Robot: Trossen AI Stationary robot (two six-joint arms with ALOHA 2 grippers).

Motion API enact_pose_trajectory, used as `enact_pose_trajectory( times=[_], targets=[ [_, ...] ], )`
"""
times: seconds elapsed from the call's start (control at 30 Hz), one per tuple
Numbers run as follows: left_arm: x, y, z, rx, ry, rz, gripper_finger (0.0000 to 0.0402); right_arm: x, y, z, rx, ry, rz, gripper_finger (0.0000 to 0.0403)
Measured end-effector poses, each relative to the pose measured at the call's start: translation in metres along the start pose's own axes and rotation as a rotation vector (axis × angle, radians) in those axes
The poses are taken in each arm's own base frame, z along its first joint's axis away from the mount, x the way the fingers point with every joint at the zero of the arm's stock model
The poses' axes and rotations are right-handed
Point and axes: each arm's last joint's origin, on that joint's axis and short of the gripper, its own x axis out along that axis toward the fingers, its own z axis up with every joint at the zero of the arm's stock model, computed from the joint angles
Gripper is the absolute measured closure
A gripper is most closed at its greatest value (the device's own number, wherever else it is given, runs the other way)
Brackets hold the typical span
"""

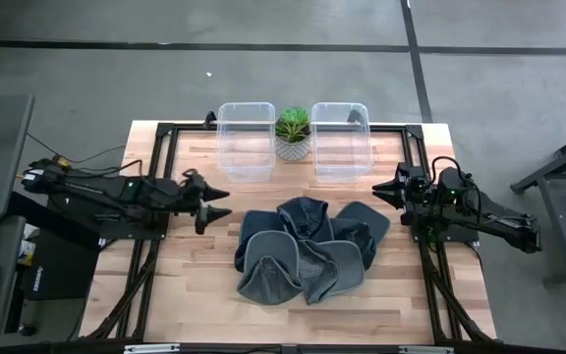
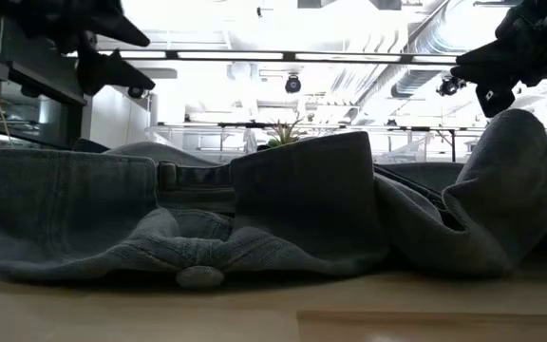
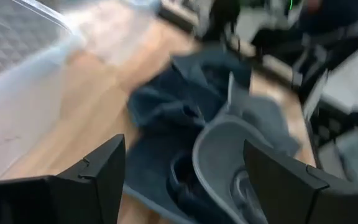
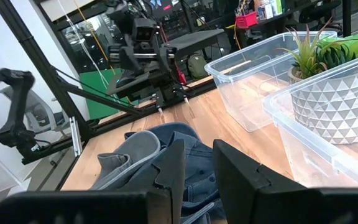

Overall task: Pick & Place hat
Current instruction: Put the left gray cap into the left transparent bin

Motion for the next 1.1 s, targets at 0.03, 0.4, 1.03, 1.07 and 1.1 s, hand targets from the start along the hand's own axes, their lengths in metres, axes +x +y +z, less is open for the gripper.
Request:
enact_pose_trajectory(
  times=[0.03, 0.4, 1.03, 1.07, 1.1],
  targets=[
    [0.003, -0.005, 0.004, 0.013, 0.047, -0.003, 0.0140, 0.000, 0.000, 0.000, 0.000, 0.000, 0.000, 0.0325],
    [0.049, -0.036, 0.018, -0.078, 0.376, -0.071, 0.0149, 0.000, 0.000, 0.000, 0.000, 0.000, 0.000, 0.0325],
    [0.113, -0.021, -0.007, -0.622, 0.574, 0.061, 0.0149, 0.000, 0.000, 0.000, 0.000, 0.002, -0.001, 0.0325],
    [0.115, -0.020, -0.008, -0.627, 0.584, 0.065, 0.0149, 0.000, 0.000, 0.000, 0.001, 0.003, -0.001, 0.0325],
    [0.117, -0.020, -0.010, -0.628, 0.593, 0.068, 0.0149, 0.000, 0.000, -0.001, 0.001, 0.004, -0.001, 0.0325]
  ],
)
